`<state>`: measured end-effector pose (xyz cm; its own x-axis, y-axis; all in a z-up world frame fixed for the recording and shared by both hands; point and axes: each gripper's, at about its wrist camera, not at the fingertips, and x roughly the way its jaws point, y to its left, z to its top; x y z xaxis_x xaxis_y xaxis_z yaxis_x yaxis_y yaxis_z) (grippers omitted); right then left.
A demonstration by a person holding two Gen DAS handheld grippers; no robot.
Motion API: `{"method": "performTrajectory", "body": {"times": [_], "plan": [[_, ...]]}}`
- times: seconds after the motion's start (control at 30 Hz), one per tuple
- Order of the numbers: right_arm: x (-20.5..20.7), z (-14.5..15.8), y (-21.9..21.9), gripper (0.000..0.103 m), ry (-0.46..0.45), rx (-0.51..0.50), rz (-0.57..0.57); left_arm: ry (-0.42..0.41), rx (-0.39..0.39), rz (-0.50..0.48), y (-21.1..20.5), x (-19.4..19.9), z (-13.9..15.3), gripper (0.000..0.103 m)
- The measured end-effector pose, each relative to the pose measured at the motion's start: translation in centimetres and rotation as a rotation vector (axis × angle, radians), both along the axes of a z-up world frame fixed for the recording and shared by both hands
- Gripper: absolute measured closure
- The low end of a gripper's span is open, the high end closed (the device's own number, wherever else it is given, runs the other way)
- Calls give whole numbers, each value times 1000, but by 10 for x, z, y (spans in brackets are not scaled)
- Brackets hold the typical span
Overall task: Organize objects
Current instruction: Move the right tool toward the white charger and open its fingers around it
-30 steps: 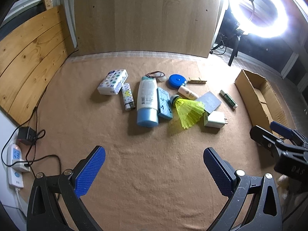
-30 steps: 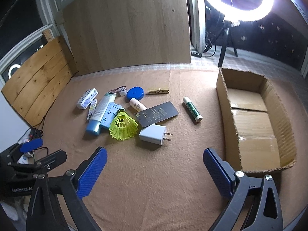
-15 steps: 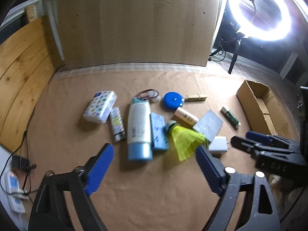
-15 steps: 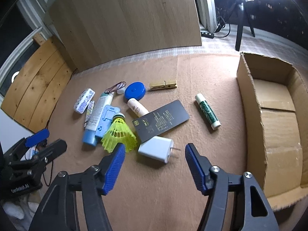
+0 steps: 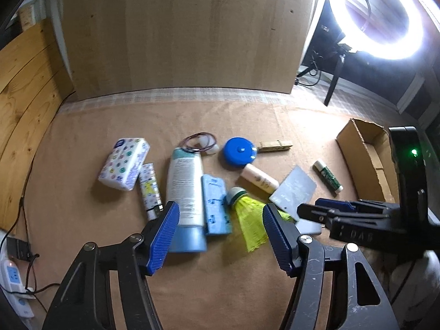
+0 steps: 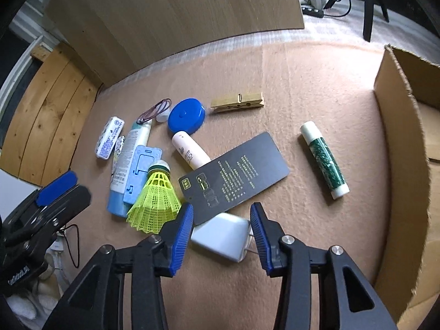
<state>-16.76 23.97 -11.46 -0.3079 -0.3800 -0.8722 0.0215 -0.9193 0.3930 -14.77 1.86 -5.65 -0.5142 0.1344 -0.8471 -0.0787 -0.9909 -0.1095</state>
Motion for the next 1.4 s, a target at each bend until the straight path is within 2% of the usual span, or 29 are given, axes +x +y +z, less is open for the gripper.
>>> {"method": "performTrajectory", "body": {"times": [0.23, 0.5, 0.57, 0.67, 0.9, 1.1, 1.4], "plan": [[-10, -10, -7, 63, -20, -9, 51, -13, 9, 73, -33, 16, -5, 36], [8, -16, -41, 63, -15, 74, 196, -39, 18, 113, -55, 40, -20, 36], [17, -16, -42, 63, -12, 75, 196, -49, 23, 112, -56, 46, -24, 36], [32, -17, -36, 63, -32, 25, 161, -72, 38, 104, -55, 55, -33, 36], [62, -18, -26, 63, -45, -66, 95, -110, 93, 46, -35, 72, -50, 36], [67, -12, -15, 63, -7, -26, 29, -141, 120, -79, 5, 79, -62, 36], [63, -12, -14, 63, -20, -21, 59, -146, 195, -168, 50, 73, -69, 34]]}}
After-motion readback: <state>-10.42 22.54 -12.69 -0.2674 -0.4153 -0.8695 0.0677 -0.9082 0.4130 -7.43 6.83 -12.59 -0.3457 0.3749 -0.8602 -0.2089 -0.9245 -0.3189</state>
